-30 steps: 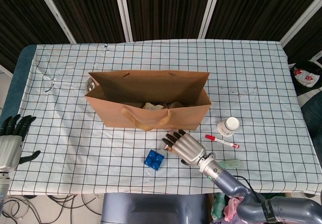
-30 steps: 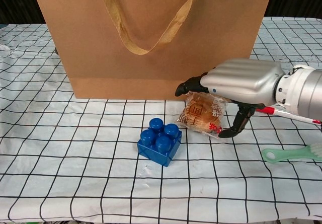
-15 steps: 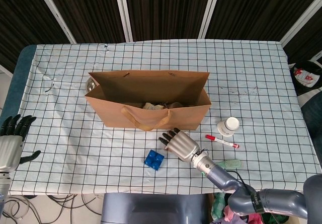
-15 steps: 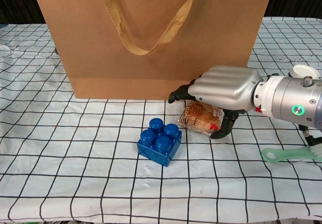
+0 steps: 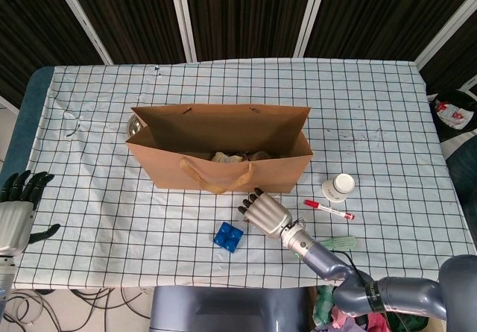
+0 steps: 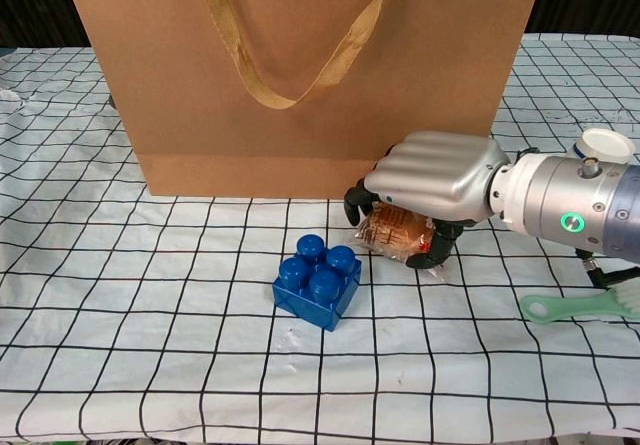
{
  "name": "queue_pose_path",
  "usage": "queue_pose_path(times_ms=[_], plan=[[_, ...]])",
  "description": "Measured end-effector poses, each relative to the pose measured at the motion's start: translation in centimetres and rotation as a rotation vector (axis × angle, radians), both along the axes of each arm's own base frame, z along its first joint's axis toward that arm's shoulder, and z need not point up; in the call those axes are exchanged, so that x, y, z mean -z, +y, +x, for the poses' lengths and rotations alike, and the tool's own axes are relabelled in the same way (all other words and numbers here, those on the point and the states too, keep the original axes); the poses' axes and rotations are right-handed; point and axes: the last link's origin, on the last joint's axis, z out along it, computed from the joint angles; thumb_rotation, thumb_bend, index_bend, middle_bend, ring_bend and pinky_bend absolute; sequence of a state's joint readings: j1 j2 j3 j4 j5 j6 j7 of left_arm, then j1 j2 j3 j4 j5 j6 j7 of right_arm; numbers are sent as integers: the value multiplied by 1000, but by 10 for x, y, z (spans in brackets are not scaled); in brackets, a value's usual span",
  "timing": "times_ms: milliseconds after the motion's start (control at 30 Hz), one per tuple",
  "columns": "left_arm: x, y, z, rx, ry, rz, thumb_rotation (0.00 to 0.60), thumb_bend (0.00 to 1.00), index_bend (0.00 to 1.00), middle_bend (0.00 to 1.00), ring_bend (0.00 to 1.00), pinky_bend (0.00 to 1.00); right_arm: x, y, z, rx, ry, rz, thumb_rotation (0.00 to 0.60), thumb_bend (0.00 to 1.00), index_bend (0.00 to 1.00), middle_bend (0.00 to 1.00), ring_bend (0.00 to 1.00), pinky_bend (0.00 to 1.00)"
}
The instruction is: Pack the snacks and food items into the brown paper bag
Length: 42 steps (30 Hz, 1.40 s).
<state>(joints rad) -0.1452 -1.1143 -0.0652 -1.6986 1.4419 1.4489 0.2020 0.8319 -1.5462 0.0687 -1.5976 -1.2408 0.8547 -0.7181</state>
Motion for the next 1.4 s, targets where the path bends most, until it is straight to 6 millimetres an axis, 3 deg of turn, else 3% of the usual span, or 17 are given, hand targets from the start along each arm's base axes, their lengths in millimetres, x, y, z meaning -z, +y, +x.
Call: queue_pose_path(times_ms=[233,500,833,1133,1400], plan=[[1,0,0,-2,4,-9,600,77,151,111,0,23,-3,1,-1,-2,-2,-9,600,343,380,373,416,245],[3,0,0,-7,14,-22,600,80,155,111,0,23,-11,4,0,-5,-31,-23,600,352,390,385,432,252],[0,0,1,0,4,-1,600,80,156,111,0,23,-41,17,4,3,-115,-56,600,351,390,385,439,252],[1,-1,1,6,5,-5,600,80,156,111,0,23,-104,41,-9,35,-204,-198,600,350,390,387,440,252],[3,-3,3,12,11,-9,600,80,156,111,0,23,-188,65,-29,88,-288,-447,600,343,390,389,440,252]])
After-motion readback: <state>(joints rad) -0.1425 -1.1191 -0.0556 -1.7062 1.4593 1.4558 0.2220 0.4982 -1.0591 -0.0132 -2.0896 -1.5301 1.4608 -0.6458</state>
